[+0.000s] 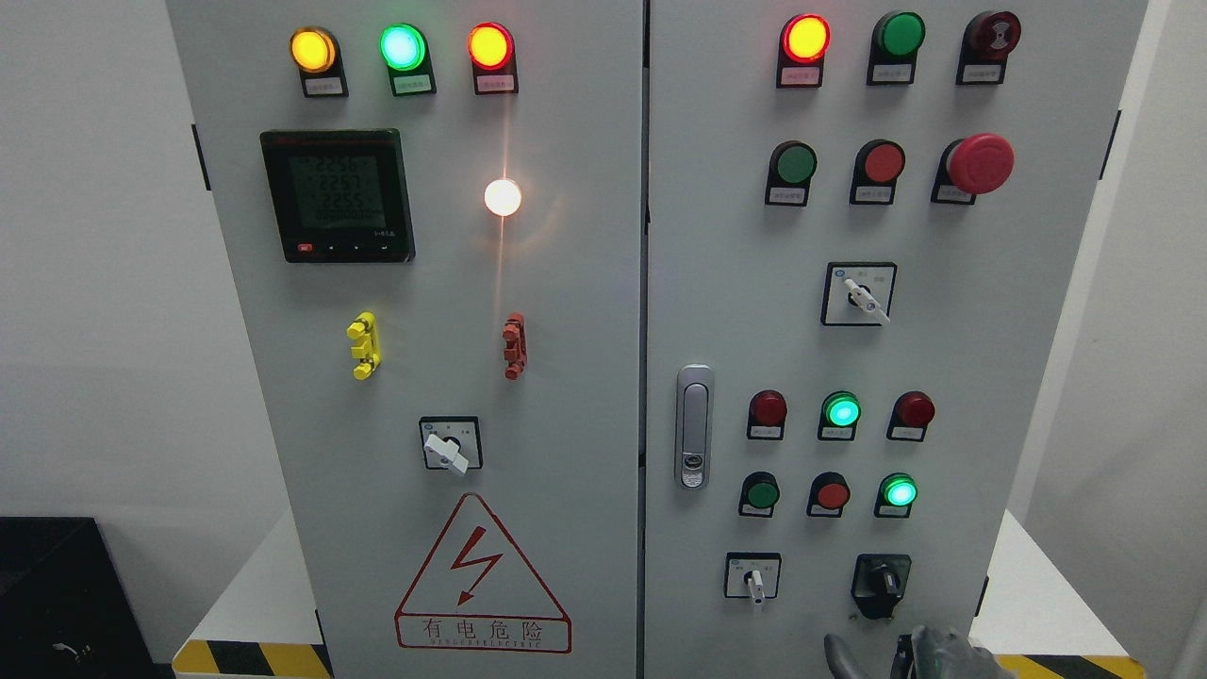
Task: Flip black knob to close circuit
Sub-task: 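Reach the right hand up to the black rotary knob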
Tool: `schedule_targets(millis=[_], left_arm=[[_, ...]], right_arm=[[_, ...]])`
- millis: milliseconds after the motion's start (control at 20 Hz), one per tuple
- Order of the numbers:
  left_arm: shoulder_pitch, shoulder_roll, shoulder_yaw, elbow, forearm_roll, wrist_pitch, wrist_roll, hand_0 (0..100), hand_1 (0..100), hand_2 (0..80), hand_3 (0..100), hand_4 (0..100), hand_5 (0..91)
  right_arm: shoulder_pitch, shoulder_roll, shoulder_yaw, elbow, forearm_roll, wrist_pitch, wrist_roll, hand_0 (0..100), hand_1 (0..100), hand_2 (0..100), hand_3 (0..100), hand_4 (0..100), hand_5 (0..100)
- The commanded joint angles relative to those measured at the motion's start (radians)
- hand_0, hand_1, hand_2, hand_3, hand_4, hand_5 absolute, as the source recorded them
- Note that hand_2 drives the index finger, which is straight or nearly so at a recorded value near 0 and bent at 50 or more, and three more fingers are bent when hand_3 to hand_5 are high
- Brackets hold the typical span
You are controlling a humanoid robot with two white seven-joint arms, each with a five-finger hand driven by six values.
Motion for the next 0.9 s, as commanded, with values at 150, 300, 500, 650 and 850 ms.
schedule_targets(millis=[150,300,500,650,850], left_arm=[[0.021,0.0,0.0,-0.023,0.0,-0.001,0.0,12,56,0.0,0,0,0.0],[0.021,0.001,0.0,-0.023,0.0,-0.001,0.0,12,56,0.0,0,0,0.0],[0.021,0.0,0.0,-0.023,0.0,-0.001,0.0,12,56,0.0,0,0,0.0],[0.021,0.001,0.0,-0.023,0.0,-0.001,0.0,12,56,0.0,0,0,0.0],[0.021,0.0,0.0,-0.023,0.0,-0.001,0.0,12,56,0.0,0,0,0.0]], right_arm=[[-0.053,-0.003,-0.046,0.075,0.009,0.023,0.035,0,0,85,100,92,99],[-0.059,-0.004,-0.052,0.075,0.009,0.023,0.037,0,0,85,100,92,99],[-0.082,-0.004,-0.072,0.082,0.009,0.023,0.039,0,0,85,100,92,99],[-0.088,-0.004,-0.083,0.085,0.009,0.022,0.039,0,0,85,100,92,99],[-0.103,-0.006,-0.104,0.096,0.009,0.019,0.039,0,0,85,100,92,99]])
